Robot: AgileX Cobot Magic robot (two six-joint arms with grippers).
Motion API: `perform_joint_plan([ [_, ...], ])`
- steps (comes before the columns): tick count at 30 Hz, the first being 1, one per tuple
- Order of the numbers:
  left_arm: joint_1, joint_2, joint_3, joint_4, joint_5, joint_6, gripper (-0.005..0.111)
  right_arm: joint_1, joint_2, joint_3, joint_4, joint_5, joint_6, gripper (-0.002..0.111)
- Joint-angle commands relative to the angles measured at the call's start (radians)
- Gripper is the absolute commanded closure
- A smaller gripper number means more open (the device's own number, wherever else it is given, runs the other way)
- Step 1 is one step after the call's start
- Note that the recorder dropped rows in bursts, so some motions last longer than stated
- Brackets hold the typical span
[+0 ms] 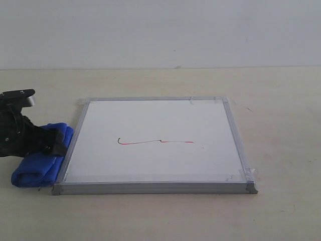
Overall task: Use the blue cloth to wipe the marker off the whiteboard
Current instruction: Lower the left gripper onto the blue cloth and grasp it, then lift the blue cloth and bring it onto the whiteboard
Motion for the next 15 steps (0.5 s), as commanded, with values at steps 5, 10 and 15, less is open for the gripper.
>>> perform_joint_plan([
  [5, -0.006, 0.034, 0.004, -0.007, 0.006, 0.002, 0.086, 0.002, -0.001, -0.001, -0.004, -0.01, 0.001, 0.107],
  [10, -0.006, 0.03, -0.004, -0.033, 0.019, -0.006, 0.102, 0.002, -0.001, -0.001, -0.004, -0.01, 0.001, 0.107],
  [15, -0.006, -0.028, -0.081, -0.033, 0.142, -0.004, 0.102, 0.002, -0.001, -0.001, -0.004, -0.01, 0.001, 0.107],
])
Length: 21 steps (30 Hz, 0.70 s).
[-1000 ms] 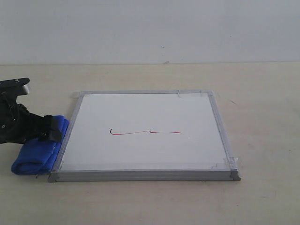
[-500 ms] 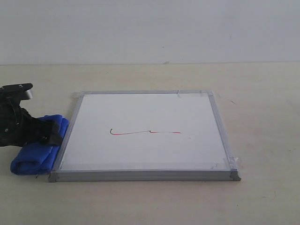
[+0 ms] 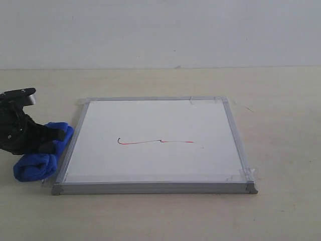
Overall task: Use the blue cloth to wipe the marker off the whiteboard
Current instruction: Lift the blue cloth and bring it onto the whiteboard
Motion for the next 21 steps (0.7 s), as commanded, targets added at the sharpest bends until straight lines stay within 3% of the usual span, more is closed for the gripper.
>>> perform_joint_plan([
  [1, -0.006, -0.059, -0.07, -0.006, 0.129, -0.005, 0.102, 0.002, -0.001, -0.001, -0.004, -0.01, 0.001, 0.107],
  [5, -0.015, -0.131, -0.129, -0.001, 0.148, 0.014, 0.102, 0.002, -0.001, -0.001, -0.004, -0.01, 0.001, 0.107],
  [10, -0.098, -0.136, -0.217, 0.01, 0.164, 0.124, 0.102, 0.002, -0.001, -0.001, -0.004, -0.01, 0.001, 0.107],
  [15, -0.193, -0.048, -0.283, 0.076, 0.114, 0.153, 0.102, 0.002, -0.001, -0.001, -0.004, -0.01, 0.001, 0.107],
  [21, -0.236, 0.108, -0.322, 0.108, 0.061, 0.153, 0.102, 0.002, -0.001, -0.001, -0.004, -0.01, 0.001, 0.107],
])
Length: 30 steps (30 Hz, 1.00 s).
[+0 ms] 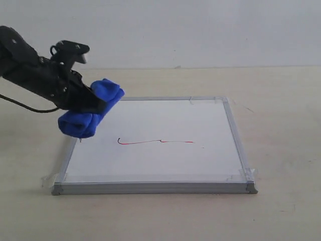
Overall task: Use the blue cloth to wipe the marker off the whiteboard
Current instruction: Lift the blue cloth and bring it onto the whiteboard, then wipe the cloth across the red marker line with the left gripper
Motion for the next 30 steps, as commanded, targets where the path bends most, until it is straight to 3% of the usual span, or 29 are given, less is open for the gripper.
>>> perform_joint_plan([
  [1, -0.033, 0.116, -0.037, 0.039, -0.043, 0.008, 0.102, 0.002, -0.001, -0.001, -0.004, -0.01, 0.001, 0.107],
  [9, -0.13, 0.269, -0.077, 0.083, -0.046, 0.008, 0.102, 0.002, -0.001, -0.001, -0.004, -0.01, 0.001, 0.107],
  [21, -0.323, 0.284, -0.087, 0.088, 0.043, -0.046, 0.102, 0.002, -0.001, -0.001, -0.004, -0.01, 0.001, 0.107],
  [26, -0.294, 0.286, -0.087, 0.171, -0.03, -0.178, 0.102, 0.002, -0.001, -0.001, -0.004, -0.01, 0.001, 0.107],
  [30, -0.17, 0.286, -0.087, 0.265, -0.033, -0.374, 0.102, 0.002, -0.001, -0.001, -0.004, -0.01, 0.001, 0.107],
])
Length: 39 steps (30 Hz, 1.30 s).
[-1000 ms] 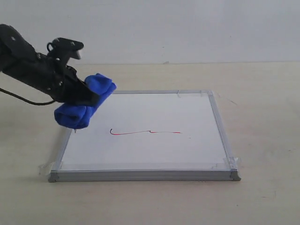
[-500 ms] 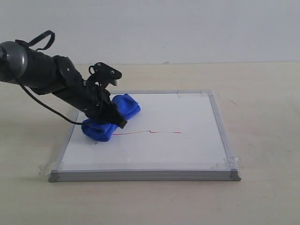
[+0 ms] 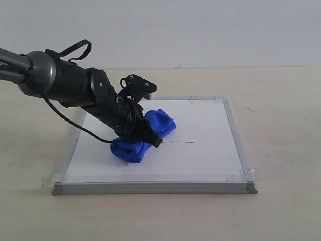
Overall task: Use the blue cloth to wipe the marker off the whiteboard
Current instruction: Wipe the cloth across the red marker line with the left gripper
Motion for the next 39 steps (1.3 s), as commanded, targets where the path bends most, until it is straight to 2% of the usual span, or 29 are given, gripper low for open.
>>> perform_joint_plan([
  [1, 0.138, 0.041, 0.021, 0.114, 0.077, -0.236, 0.102, 0.002, -0.001, -0.001, -0.004, -0.01, 0.001, 0.107],
  [5, 0.252, 0.039, 0.021, 0.112, 0.155, -0.272, 0.102, 0.002, -0.001, -0.001, -0.004, -0.01, 0.001, 0.107],
  [8, 0.263, 0.039, 0.021, 0.099, 0.212, -0.272, 0.102, 0.002, -0.001, -0.001, -0.004, -0.01, 0.001, 0.107],
  [10, 0.244, 0.039, 0.021, 0.041, 0.239, -0.243, 0.102, 0.002, -0.001, -0.001, -0.004, -0.01, 0.001, 0.107],
  [14, 0.141, 0.039, 0.021, -0.046, 0.253, -0.144, 0.102, 0.002, -0.001, -0.001, -0.004, -0.01, 0.001, 0.107],
  [18, -0.01, 0.039, 0.021, -0.041, 0.294, -0.076, 0.102, 0.002, -0.001, -0.001, -0.004, -0.01, 0.001, 0.107],
  [20, -0.063, 0.039, 0.021, -0.015, 0.292, -0.036, 0.102, 0.002, -0.001, -0.001, -0.004, -0.01, 0.001, 0.107],
  [22, -0.091, 0.037, 0.021, 0.061, 0.291, -0.04, 0.102, 0.002, -0.001, -0.001, -0.004, -0.01, 0.001, 0.107],
  [24, -0.089, 0.03, 0.021, 0.167, 0.301, -0.124, 0.102, 0.002, -0.001, -0.001, -0.004, -0.01, 0.001, 0.107],
  [27, -0.04, 0.019, 0.021, 0.528, 0.328, -0.461, 0.102, 0.002, -0.001, -0.001, -0.004, -0.01, 0.001, 0.107],
  [30, 0.022, 0.019, 0.021, 0.871, 0.432, -0.835, 0.102, 0.002, -0.001, -0.001, -0.004, -0.01, 0.001, 0.107],
  [32, 0.061, 0.019, 0.021, 0.944, 0.478, -0.921, 0.102, 0.002, -0.001, -0.001, -0.004, -0.01, 0.001, 0.107],
  [35, 0.1, 0.019, 0.021, 0.87, 0.477, -0.872, 0.102, 0.002, -0.001, -0.001, -0.004, -0.01, 0.001, 0.107],
  [39, 0.083, 0.019, 0.021, 0.555, 0.446, -0.574, 0.102, 0.002, -0.001, -0.001, -0.004, -0.01, 0.001, 0.107],
])
